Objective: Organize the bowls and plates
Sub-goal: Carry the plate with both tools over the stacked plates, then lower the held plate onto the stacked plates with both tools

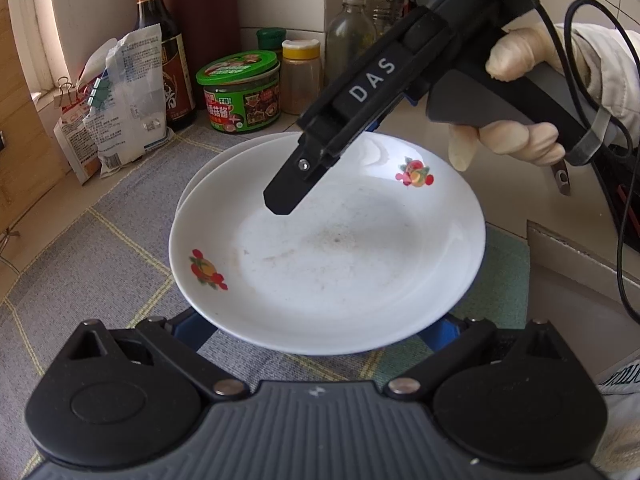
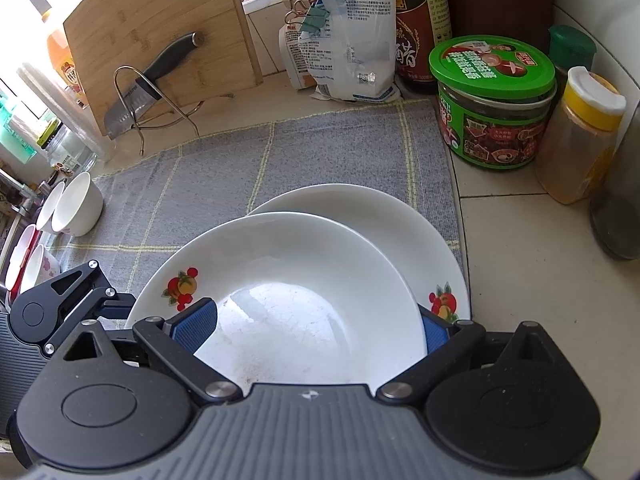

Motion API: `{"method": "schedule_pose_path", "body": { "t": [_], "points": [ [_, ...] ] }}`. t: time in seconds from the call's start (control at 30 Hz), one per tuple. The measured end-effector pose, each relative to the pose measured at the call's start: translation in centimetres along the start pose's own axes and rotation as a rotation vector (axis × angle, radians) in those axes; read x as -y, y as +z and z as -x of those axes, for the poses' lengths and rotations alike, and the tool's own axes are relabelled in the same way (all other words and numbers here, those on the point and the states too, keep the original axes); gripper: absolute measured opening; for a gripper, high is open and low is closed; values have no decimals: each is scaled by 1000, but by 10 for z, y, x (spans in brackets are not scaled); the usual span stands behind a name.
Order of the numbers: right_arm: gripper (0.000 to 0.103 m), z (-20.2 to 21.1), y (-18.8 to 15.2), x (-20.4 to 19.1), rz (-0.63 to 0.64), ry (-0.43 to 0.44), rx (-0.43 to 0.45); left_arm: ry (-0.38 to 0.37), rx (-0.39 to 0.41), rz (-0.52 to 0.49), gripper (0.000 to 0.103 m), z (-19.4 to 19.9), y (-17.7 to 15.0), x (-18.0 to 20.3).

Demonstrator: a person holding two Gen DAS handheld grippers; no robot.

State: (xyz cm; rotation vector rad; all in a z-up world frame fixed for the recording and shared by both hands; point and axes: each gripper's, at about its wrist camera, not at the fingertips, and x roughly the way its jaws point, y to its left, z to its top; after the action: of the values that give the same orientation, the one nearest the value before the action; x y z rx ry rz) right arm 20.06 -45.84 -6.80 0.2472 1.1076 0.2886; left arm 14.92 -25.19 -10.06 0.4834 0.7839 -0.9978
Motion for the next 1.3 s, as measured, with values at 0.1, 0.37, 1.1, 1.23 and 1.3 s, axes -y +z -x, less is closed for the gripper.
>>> {"method": "schedule_pose_path", "body": {
  "t": [0.1,0.37,1.1,1.23,1.3],
  "points": [
    [102,-2,0,0,2,-7,-3,-1,-3,0,101,0,0,-1],
    [102,-6,0,-1,3,-22,-11,2,-40,-6,101,-2,3,-3],
    [102,-9,0,6,-23,-54,-8,-12,-102,23,101,-16,13,-12],
    [102,-8,1,6,-23,-58,-14,-11,-99,24,101,-16,13,-12],
    [102,-7,1,5,-22,-60,-17,-10,-98,24,101,-16,13,-12]
  ]
}}
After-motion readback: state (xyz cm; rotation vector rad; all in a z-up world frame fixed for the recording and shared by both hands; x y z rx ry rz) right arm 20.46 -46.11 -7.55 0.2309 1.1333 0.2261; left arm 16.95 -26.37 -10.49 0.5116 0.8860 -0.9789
